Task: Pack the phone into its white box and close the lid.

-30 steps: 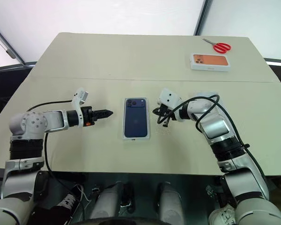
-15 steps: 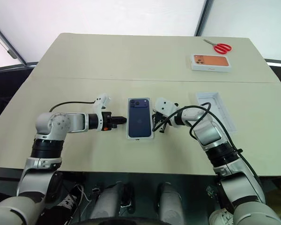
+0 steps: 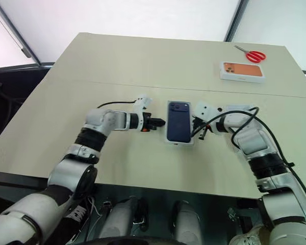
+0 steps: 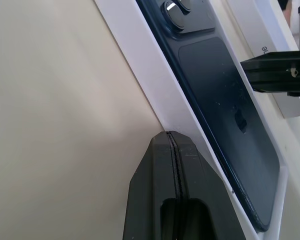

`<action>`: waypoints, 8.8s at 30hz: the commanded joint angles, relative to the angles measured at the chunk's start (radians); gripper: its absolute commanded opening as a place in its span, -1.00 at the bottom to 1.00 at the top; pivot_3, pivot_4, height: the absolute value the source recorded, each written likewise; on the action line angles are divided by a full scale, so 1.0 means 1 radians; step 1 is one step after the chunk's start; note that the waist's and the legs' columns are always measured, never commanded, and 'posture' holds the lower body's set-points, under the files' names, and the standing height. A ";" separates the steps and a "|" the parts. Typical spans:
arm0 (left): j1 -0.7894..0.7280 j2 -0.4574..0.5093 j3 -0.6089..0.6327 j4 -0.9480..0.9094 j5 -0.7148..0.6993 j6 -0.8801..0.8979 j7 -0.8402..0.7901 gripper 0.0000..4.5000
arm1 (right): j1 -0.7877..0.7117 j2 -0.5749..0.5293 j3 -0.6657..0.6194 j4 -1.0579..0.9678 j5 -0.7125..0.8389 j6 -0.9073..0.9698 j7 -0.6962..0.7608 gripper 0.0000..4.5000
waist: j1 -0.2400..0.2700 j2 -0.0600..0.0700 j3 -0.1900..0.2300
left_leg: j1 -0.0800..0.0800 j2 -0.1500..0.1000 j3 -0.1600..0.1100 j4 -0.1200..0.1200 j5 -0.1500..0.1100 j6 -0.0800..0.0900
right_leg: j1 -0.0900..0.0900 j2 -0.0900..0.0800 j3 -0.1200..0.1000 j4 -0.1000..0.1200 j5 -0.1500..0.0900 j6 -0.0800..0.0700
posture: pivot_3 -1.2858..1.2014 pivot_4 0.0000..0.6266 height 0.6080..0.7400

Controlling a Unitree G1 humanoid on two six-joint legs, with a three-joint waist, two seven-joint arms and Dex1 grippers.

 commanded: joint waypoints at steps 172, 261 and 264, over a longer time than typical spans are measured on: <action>0.223 -0.118 -0.079 -0.112 0.199 -0.838 -0.161 -1.00 | 0.039 -0.033 -0.469 -0.231 1.292 0.546 -0.912 0.76 | -0.051 0.008 0.002 | -0.003 0.009 0.005 0.003 -0.003 0.014 | -0.002 0.015 0.006 0.003 0.003 0.006 | 0.03 -0.52 0.96; -0.035 -0.213 0.031 0.097 0.273 -0.784 -0.056 -1.00 | 0.129 0.041 -0.286 -0.239 0.088 0.066 -0.456 -0.97 | -0.032 0.007 0.002 | -0.002 0.009 0.004 0.005 0.001 0.006 | -0.001 0.013 0.004 0.004 0.004 0.005 | 0.03 -0.52 0.96; -0.076 -0.245 0.017 0.200 0.307 -0.815 -0.013 -1.00 | 0.094 0.065 -0.239 -0.202 0.056 0.031 -0.453 -0.97 | -0.032 0.007 0.002 | -0.002 0.008 0.005 0.005 0.001 0.007 | 0.000 0.013 0.004 0.004 0.004 0.005 | 0.03 -0.52 0.96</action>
